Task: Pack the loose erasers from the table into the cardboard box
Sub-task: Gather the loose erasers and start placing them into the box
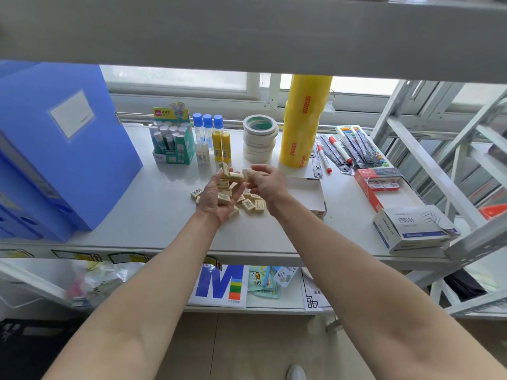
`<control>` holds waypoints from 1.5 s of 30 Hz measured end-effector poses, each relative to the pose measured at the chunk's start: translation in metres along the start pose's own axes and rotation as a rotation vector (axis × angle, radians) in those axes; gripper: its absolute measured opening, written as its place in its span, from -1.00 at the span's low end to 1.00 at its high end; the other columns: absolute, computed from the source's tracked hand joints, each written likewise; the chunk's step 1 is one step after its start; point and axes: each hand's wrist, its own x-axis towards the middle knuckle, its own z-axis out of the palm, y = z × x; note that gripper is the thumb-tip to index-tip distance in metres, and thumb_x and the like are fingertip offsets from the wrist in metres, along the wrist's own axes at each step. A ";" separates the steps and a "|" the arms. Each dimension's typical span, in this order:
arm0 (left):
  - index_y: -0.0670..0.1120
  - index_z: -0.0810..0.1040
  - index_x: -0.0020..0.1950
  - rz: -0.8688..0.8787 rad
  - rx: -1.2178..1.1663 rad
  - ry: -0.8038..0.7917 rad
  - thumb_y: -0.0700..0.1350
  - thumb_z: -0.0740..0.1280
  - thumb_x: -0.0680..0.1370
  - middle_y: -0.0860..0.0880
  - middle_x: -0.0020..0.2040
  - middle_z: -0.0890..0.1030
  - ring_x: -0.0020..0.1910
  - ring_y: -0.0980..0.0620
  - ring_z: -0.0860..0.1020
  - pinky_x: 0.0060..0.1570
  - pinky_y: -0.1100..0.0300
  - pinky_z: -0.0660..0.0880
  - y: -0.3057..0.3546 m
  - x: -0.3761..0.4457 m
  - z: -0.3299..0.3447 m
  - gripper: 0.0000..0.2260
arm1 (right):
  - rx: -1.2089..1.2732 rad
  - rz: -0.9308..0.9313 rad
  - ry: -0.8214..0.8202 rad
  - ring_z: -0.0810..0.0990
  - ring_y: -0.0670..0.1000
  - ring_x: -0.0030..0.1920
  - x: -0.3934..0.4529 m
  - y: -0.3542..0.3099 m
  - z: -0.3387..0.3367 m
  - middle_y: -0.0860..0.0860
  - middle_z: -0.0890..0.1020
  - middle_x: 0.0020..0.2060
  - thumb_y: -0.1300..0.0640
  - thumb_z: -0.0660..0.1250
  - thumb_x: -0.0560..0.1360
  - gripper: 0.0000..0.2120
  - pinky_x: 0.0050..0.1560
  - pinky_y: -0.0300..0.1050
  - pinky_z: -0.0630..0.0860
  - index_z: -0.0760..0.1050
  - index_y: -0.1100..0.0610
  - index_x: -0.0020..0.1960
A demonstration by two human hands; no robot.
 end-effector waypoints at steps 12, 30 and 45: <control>-0.13 0.64 0.08 -0.096 0.125 -0.079 -0.18 0.38 0.53 -0.18 0.02 0.63 -0.06 -0.10 0.59 -0.06 0.16 0.59 -0.017 0.002 0.012 -0.85 | 0.323 0.172 -0.170 0.62 0.00 -0.31 0.000 0.014 -0.050 0.16 0.61 -0.19 0.50 0.22 0.48 -0.63 -0.25 -0.26 0.59 0.43 0.28 0.25; -0.11 0.55 -0.06 -0.213 0.460 0.009 -0.25 0.31 0.56 -0.06 -0.25 0.57 -0.33 0.00 0.65 -0.60 0.40 0.38 -0.041 0.005 0.032 -0.94 | 0.116 -0.120 0.048 0.59 -0.02 -0.20 -0.002 0.026 -0.068 0.15 0.61 -0.16 0.38 0.24 0.54 -0.84 -0.04 -0.22 0.60 0.54 0.36 0.08; -0.10 0.53 -0.12 -0.089 0.963 -0.024 -0.08 0.48 0.48 -0.03 -0.37 0.53 -0.51 0.05 0.52 -0.49 0.26 0.22 -0.051 0.004 0.047 -0.84 | -0.095 -0.158 0.061 0.58 0.06 0.19 0.004 0.037 -0.078 0.17 0.57 0.21 0.41 0.18 0.56 -0.65 0.23 -0.05 0.54 0.40 0.24 0.33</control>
